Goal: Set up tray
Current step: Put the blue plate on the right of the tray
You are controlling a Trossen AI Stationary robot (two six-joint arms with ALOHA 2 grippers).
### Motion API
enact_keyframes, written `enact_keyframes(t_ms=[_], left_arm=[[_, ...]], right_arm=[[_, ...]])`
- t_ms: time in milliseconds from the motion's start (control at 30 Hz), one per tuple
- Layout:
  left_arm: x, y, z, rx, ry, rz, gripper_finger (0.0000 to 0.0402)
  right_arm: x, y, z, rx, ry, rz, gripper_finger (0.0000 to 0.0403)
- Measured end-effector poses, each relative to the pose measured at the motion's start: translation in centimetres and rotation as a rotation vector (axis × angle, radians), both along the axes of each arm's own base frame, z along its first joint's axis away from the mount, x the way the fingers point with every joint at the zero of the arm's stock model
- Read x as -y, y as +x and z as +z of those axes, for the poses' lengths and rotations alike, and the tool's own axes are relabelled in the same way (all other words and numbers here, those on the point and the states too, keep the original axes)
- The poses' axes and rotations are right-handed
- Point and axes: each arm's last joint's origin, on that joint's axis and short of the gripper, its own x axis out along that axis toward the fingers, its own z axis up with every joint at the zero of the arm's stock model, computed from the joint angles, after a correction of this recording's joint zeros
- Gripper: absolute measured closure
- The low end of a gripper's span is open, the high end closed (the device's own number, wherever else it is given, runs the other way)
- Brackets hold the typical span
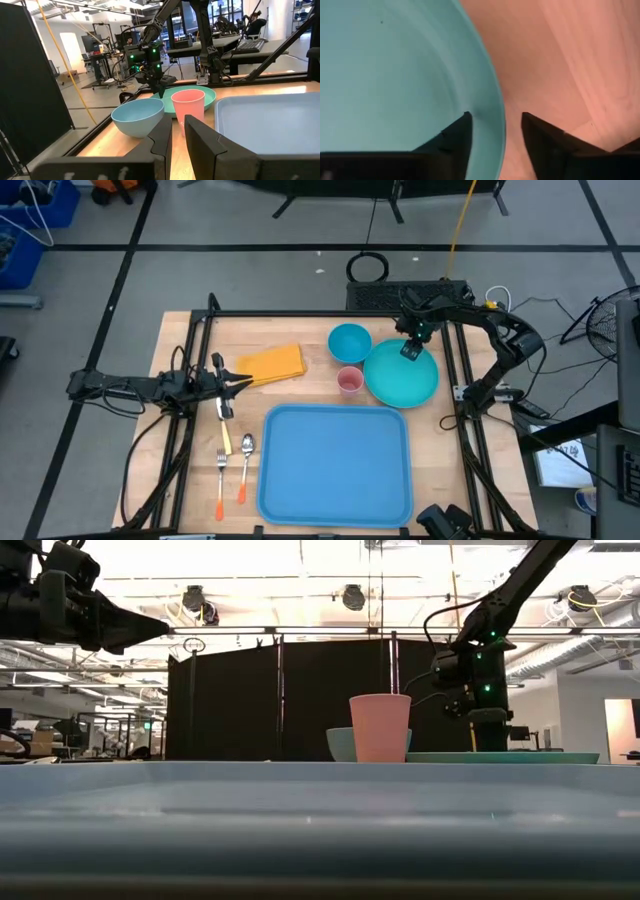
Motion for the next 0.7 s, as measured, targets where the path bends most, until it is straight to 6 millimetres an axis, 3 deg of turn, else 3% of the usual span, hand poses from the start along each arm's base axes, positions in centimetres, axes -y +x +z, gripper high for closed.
enact_keyframes(t_ms=[233, 533, 700], left_arm=[[0.0, 0.0, 0.0, 0.0, 0.0, 0.0, 0.0346], [0.0, 0.0, 0.0, 0.0, 0.0, 0.0, 0.0346], [0.0, 0.0, 0.0, 0.0, 0.0, 0.0, 0.0346]], right_arm=[[0.4, -0.6, 0.0, 0.001, 0.005, -0.018, 0.0386], [1.0, -2.1, 0.4, 0.082, 0.07, -0.105, 0.0399], [0.5, -2.9, 1.7, 0.138, 0.093, -0.087, 0.0402]])
